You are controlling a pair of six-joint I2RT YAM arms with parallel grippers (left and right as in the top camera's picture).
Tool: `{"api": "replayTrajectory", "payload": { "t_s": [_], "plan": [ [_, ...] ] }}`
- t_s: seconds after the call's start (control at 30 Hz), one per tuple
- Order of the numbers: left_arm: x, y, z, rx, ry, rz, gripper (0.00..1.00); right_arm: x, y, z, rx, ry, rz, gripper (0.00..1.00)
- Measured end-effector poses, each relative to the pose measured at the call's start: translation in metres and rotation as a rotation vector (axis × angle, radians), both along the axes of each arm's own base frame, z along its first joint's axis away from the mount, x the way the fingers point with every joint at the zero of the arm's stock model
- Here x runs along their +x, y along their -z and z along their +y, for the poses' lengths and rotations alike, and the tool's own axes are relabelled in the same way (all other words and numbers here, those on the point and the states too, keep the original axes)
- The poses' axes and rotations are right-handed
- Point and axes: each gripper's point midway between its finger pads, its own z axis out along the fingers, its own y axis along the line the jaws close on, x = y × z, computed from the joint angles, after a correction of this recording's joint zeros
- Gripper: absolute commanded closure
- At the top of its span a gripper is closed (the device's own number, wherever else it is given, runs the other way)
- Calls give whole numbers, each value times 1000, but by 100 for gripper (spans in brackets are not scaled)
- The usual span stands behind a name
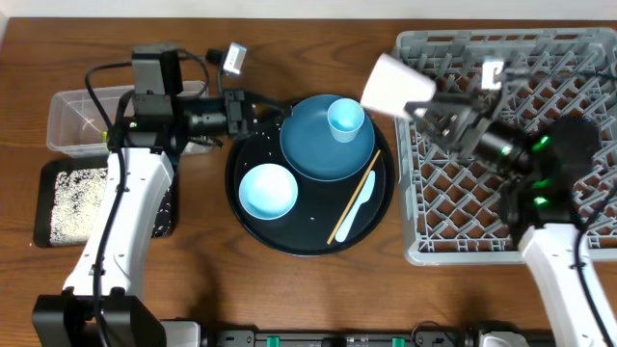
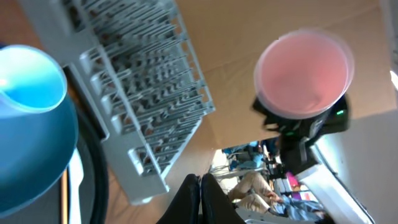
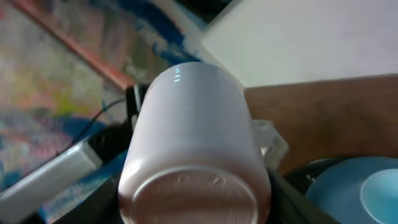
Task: Sort waste into correct bins and load items into the dishwasher rack
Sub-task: 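Release the cup from the left gripper and pull the right gripper away, then lower the pink cup upside down into the rack with the right gripper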
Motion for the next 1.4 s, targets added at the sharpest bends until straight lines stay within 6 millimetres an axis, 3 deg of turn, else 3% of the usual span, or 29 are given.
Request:
{"api": "replayTrajectory", "payload": {
  "t_s": [0.17, 0.4, 0.77, 0.83, 0.87, 0.97, 1.07, 1.4],
  "plan": [
    [-3, 28, 6, 99, -62, 104, 94, 8, -1, -18, -33, 51, 158, 78],
    [-9, 63, 20, 256, -130, 198, 94, 0, 21, -32, -197, 145, 335, 79],
    [-4, 83, 34, 387, -197, 197, 93, -21, 70, -82, -669, 394, 458, 85],
    [-2, 86, 37, 412, -209, 191, 83, -25, 79, -88, -742, 418, 478, 86],
    [-1, 87, 39, 421, -215, 189, 72, -26, 83, -90, -776, 427, 482, 87],
    [0, 90, 42, 445, -227, 185, 66, -27, 90, -91, -846, 438, 485, 89],
    [1, 92, 43, 458, -232, 180, 52, -28, 104, -89, -923, 426, 510, 91],
    [1, 93, 45, 467, -240, 183, 38, -30, 148, -90, -1101, 377, 636, 93]
  ]
}}
